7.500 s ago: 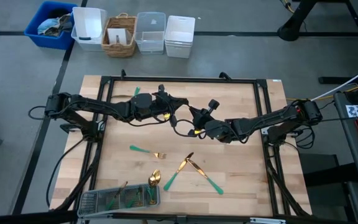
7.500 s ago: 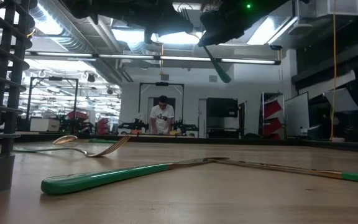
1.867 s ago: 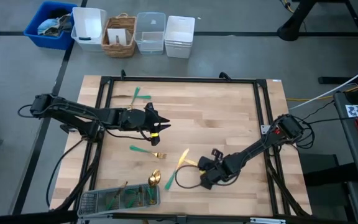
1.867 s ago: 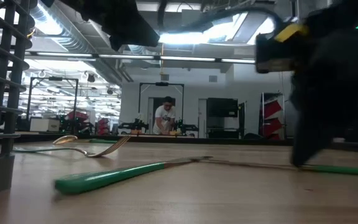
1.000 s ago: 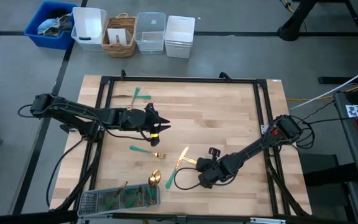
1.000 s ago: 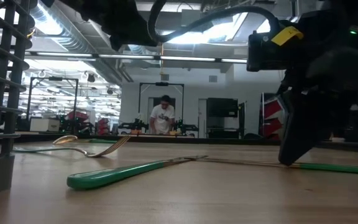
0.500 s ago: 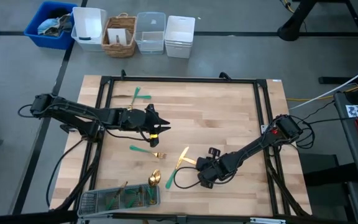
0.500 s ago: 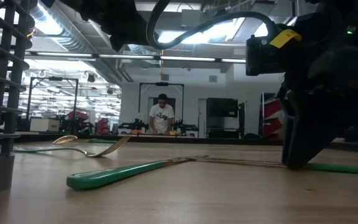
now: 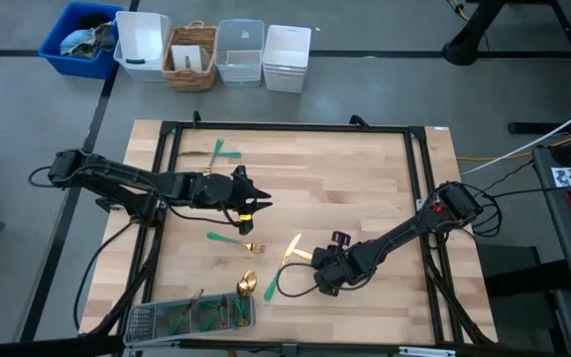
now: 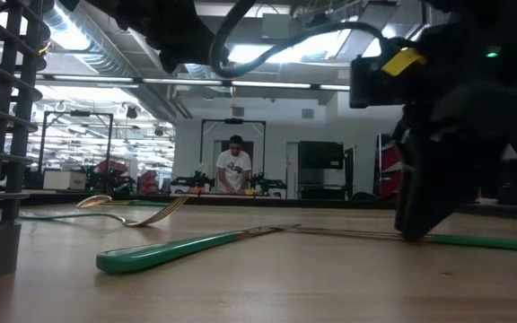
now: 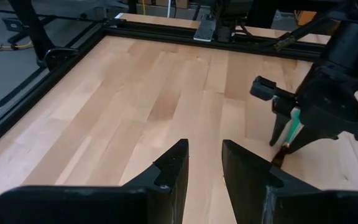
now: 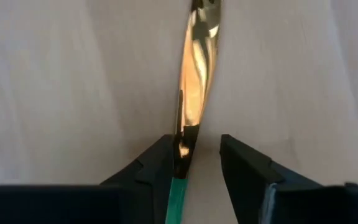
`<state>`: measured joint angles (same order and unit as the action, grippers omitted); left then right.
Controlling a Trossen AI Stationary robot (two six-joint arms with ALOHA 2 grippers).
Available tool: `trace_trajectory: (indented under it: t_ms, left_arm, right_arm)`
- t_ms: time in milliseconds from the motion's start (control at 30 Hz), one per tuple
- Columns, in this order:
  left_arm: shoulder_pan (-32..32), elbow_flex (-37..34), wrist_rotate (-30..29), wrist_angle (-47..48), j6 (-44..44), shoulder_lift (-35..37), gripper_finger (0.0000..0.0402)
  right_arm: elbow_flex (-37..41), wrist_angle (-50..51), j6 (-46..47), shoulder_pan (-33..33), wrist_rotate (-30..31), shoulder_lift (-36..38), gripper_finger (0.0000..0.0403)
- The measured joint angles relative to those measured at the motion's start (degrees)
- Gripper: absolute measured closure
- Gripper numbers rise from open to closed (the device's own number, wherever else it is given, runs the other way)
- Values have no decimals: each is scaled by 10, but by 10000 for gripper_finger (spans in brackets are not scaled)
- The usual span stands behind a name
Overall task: Sort silverware
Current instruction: Put the right knife into the cutlery rack
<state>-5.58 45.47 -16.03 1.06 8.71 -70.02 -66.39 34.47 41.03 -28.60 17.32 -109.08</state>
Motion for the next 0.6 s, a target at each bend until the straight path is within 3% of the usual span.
trace_trajectory:
  t_ms: [233,600]
  left_arm:
    - [0,0,0,0,-1,0,311]
    - [0,0,0,0,-13,0,311]
  right_arm:
    - [13,-14,-2,22,-45,4,271]
    - [16,-17,-4,27,-45,4,274]
